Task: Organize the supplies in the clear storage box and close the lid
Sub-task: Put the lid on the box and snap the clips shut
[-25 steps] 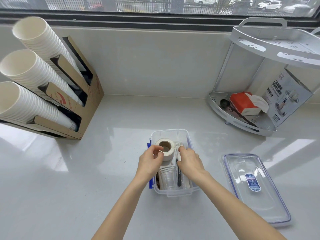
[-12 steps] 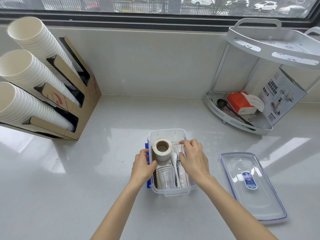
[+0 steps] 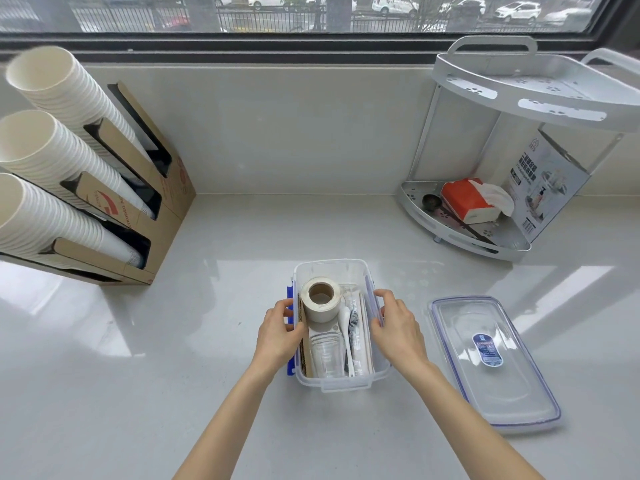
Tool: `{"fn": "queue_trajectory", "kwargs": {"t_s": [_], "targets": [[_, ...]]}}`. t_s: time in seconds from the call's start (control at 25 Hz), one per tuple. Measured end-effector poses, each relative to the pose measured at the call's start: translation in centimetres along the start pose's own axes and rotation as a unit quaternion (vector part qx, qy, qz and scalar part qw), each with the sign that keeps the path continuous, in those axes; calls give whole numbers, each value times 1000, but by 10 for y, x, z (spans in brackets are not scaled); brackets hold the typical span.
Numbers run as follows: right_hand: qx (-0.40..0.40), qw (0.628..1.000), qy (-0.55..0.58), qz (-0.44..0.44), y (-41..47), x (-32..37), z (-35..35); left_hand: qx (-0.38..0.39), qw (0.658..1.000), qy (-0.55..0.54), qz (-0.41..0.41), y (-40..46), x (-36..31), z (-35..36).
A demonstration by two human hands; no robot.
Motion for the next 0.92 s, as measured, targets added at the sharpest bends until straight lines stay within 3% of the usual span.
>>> {"fn": "queue_trajectory", "kwargs": {"t_s": [0.4, 0.56, 0.72, 0.8, 0.92], "targets": [[-1, 1000, 28, -8, -21, -13, -4, -3, 1000, -14, -3, -19, 8, 13], [2, 998, 56, -4, -21, -20, -16, -61, 997, 43, 4, -19, 2, 21], [-42, 997, 64, 22, -22, -50, -45, -119, 987, 29, 107, -34, -30, 48], [-56, 995, 67, 45, -24, -70, -61, -109, 978, 22, 175, -42, -48, 70], [-74, 993, 49, 77, -27, -101, -81, -60, 976, 5, 208, -50, -68, 107]]}}
Point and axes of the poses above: each hand's wrist, its own y-axis towards the middle knuckle, its own z-axis out of the palm, x = y × z, the point moved 4 cm from there along y, towards the middle knuckle, and after that the axes turned 6 degrees about -z, right-handed, at the moved point
